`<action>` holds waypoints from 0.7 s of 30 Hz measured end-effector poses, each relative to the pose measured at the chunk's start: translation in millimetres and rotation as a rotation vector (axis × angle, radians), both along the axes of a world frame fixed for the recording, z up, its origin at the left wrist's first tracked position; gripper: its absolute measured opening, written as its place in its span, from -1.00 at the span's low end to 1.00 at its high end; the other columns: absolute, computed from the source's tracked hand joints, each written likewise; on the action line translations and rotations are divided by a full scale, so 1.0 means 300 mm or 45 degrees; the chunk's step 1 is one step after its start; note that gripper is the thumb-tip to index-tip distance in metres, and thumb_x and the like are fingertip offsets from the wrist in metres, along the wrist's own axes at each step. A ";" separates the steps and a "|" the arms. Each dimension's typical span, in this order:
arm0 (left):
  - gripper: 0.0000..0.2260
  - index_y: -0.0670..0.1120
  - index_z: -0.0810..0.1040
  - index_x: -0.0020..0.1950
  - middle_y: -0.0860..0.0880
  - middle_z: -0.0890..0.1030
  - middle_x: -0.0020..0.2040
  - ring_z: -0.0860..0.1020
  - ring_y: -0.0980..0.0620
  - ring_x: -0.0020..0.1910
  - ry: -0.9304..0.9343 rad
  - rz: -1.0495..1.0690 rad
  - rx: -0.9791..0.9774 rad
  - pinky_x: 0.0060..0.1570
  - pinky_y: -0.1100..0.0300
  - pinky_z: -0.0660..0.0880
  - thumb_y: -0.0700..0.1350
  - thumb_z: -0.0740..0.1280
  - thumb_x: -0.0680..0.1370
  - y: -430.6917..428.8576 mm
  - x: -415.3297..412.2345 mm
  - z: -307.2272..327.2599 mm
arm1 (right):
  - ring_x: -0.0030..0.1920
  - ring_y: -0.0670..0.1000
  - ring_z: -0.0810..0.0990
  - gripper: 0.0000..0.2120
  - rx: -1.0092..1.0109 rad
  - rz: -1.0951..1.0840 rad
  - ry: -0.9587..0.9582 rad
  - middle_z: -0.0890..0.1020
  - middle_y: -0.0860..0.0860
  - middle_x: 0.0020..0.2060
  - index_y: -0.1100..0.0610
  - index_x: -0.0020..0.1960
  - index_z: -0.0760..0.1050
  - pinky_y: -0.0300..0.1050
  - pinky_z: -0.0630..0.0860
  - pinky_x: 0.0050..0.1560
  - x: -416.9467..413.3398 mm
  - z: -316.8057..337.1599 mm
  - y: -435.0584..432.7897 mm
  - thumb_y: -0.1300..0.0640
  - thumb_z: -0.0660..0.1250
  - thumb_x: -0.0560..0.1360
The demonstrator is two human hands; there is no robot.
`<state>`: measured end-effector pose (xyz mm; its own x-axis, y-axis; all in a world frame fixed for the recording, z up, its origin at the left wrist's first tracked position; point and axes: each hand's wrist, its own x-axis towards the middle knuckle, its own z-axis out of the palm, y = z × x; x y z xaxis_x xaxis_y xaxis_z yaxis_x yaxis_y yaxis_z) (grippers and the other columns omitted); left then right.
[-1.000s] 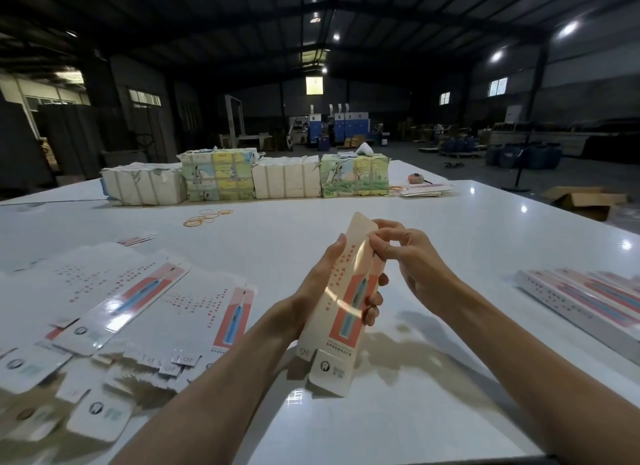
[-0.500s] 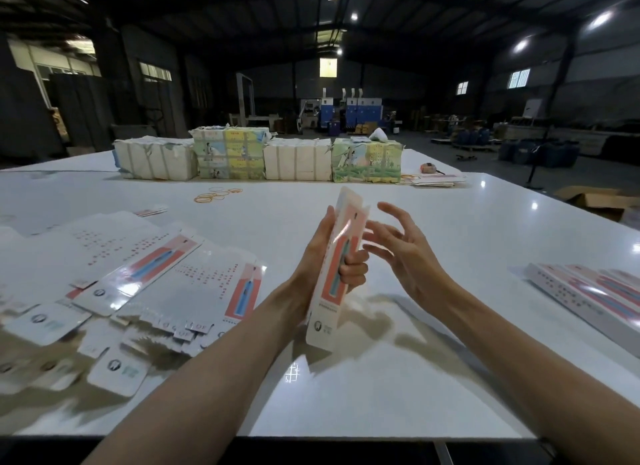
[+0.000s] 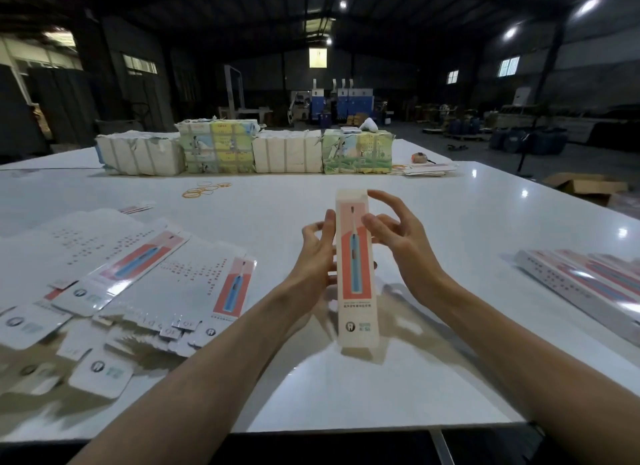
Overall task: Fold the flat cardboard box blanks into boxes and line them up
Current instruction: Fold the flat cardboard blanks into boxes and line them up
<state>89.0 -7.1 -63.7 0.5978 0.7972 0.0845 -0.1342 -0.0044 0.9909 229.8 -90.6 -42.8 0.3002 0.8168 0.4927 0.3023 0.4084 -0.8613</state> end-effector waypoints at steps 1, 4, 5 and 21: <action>-0.51 0.32 0.22 0.46 -0.14 0.67 0.25 0.75 -0.19 0.04 -0.009 0.071 0.106 0.09 -0.19 0.68 0.44 0.14 0.57 0.004 0.001 0.001 | 0.08 0.02 0.74 -0.61 -0.004 -0.019 -0.021 0.76 -0.06 0.02 -0.14 0.47 0.40 -0.09 0.61 0.12 0.002 0.002 0.001 -0.09 0.34 0.66; -0.53 0.40 0.16 0.53 -0.02 0.62 0.30 0.76 -0.08 0.05 -0.082 0.039 0.252 -0.03 -0.13 0.72 0.32 0.19 0.65 -0.008 0.020 0.012 | -0.02 -0.04 0.74 -0.60 0.002 -0.051 -0.035 0.75 -0.03 -0.09 -0.12 0.47 0.42 -0.23 0.61 -0.03 0.005 0.004 0.004 -0.07 0.36 0.65; -0.46 0.41 0.14 0.55 0.06 0.58 0.30 0.75 0.01 0.05 -0.081 -0.009 0.263 -0.10 -0.03 0.73 0.29 0.28 0.62 -0.019 0.026 0.015 | -0.03 -0.06 0.74 -0.59 0.002 -0.046 -0.025 0.75 -0.02 -0.09 -0.12 0.47 0.43 -0.24 0.62 -0.08 0.007 0.007 0.003 -0.07 0.37 0.65; -0.08 0.41 0.15 0.45 0.11 0.63 0.08 0.71 0.19 -0.01 0.041 -0.034 0.335 -0.24 0.25 0.65 -0.06 0.62 0.31 -0.012 -0.003 -0.004 | 0.08 0.05 0.71 -0.67 -0.157 0.141 -0.134 0.70 0.04 -0.01 -0.08 0.35 0.50 -0.09 0.68 -0.08 0.025 0.015 -0.010 0.00 0.44 0.61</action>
<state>88.2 -10.8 -64.9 0.6238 0.7344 0.2673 -0.1059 -0.2594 0.9599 237.2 -93.7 -38.2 0.1573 0.8981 0.4108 0.3522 0.3376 -0.8729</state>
